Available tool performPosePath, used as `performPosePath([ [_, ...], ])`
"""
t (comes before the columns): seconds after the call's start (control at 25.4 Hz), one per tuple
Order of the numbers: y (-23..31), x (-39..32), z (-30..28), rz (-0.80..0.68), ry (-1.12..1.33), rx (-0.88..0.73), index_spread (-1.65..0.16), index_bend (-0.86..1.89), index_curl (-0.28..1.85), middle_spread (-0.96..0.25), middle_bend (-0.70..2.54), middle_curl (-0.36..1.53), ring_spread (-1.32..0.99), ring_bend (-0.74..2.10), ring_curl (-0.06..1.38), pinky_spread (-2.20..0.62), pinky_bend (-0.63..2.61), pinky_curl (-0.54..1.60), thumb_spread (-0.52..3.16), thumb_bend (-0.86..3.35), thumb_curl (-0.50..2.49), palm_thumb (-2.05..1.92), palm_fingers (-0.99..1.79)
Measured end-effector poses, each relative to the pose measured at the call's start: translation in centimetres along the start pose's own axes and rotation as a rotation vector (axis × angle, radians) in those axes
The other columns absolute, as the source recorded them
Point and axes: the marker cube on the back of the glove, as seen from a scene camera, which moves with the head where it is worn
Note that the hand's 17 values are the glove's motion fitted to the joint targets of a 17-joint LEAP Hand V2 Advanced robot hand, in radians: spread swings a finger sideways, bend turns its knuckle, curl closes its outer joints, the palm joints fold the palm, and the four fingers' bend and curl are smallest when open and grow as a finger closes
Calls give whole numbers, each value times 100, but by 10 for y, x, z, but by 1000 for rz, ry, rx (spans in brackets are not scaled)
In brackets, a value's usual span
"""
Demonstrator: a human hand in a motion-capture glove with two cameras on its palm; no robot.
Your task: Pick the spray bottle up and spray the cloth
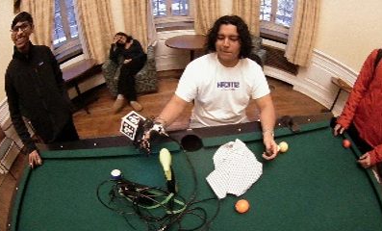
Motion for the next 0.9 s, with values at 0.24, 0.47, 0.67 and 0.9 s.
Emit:
performPosePath([
  [0.24, -14, 7, 18, 53, -7, 40, -38, 12, 26, -16, 22, 36, -17, 42, 36, 8, 28, 36, 101, 3, 38, 85, 86],
  [0.47, -22, 15, 30, 76, -74, 84, -32, 16, 28, -20, 34, 42, -20, 57, 42, -13, 55, 43, 95, 1, 42, 90, 143],
  [0.67, -27, 20, 27, 60, -113, 155, -31, 44, 38, -22, 52, 51, -22, 72, 50, -11, 70, 53, 93, 3, 48, 94, 152],
  [0.9, -44, 7, 33, 71, -124, 173, -28, 65, 49, -23, 71, 61, -23, 89, 59, -10, 81, 63, 82, 4, 56, 101, 141],
])
